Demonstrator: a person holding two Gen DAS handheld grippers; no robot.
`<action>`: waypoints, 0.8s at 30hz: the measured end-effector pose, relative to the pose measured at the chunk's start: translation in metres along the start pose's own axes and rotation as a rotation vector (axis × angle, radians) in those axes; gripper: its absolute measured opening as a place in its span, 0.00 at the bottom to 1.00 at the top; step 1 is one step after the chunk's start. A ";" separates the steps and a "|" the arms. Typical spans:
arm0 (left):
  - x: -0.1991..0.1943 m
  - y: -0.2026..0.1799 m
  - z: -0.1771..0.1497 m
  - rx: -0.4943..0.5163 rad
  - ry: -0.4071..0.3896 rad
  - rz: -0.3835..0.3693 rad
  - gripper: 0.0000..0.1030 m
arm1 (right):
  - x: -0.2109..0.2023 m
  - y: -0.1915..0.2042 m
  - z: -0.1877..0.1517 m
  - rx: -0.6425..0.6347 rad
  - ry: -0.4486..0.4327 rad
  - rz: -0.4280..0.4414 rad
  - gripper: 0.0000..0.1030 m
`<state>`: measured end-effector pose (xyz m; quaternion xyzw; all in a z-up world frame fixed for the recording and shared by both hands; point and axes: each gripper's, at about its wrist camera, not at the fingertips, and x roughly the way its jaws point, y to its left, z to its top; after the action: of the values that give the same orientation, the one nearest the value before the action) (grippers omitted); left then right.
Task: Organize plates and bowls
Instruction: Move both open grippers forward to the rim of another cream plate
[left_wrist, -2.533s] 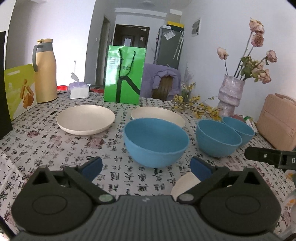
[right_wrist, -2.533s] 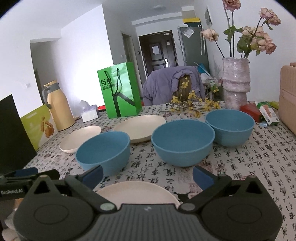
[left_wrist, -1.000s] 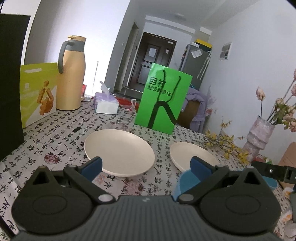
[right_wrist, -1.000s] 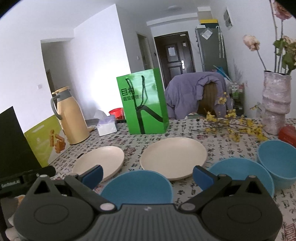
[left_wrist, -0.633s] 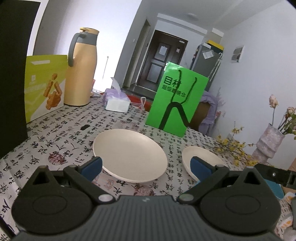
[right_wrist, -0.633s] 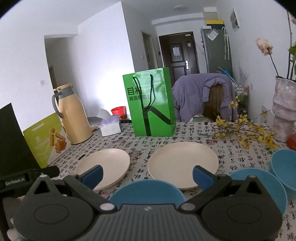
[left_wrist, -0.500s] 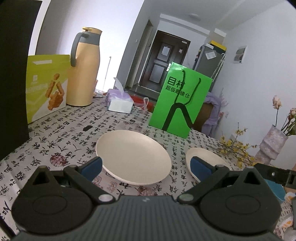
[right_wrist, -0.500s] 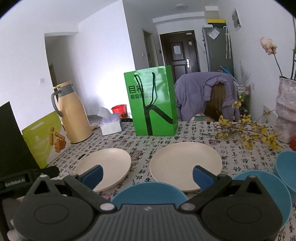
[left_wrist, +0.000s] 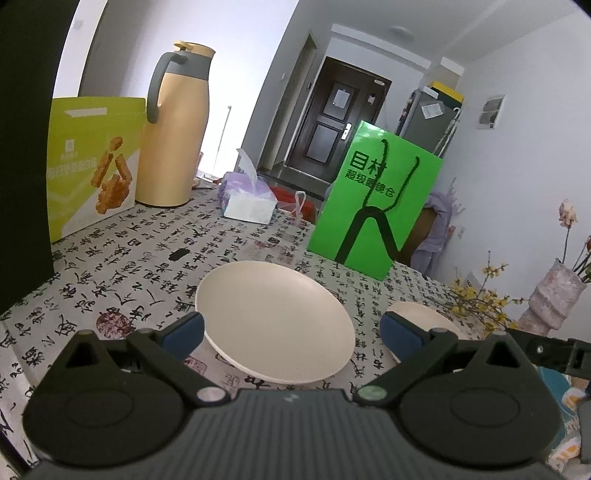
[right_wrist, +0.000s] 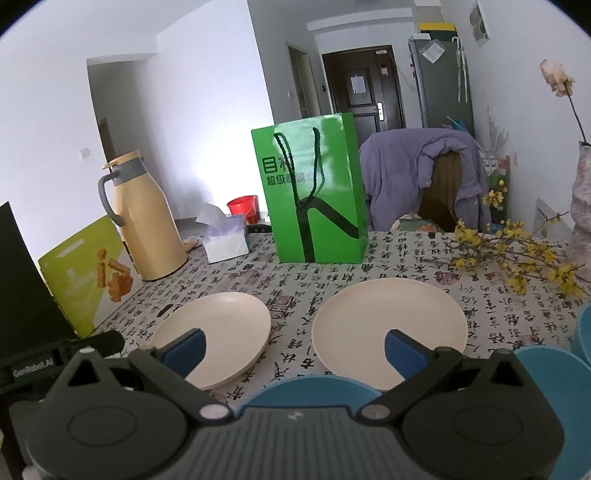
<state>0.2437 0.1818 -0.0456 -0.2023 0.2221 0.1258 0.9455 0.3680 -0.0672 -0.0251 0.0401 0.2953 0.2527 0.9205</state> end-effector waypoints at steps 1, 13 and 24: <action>0.002 0.001 0.001 -0.004 0.000 0.004 1.00 | 0.002 0.000 0.001 0.002 0.003 0.003 1.00; 0.020 0.005 0.018 -0.043 0.003 0.047 1.00 | 0.030 0.007 0.015 0.005 0.035 0.024 1.00; 0.042 0.005 0.027 -0.098 0.006 0.067 1.00 | 0.056 0.021 0.026 -0.015 0.050 0.018 1.00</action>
<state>0.2885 0.2049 -0.0448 -0.2413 0.2252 0.1677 0.9290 0.4126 -0.0195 -0.0290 0.0296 0.3160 0.2641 0.9108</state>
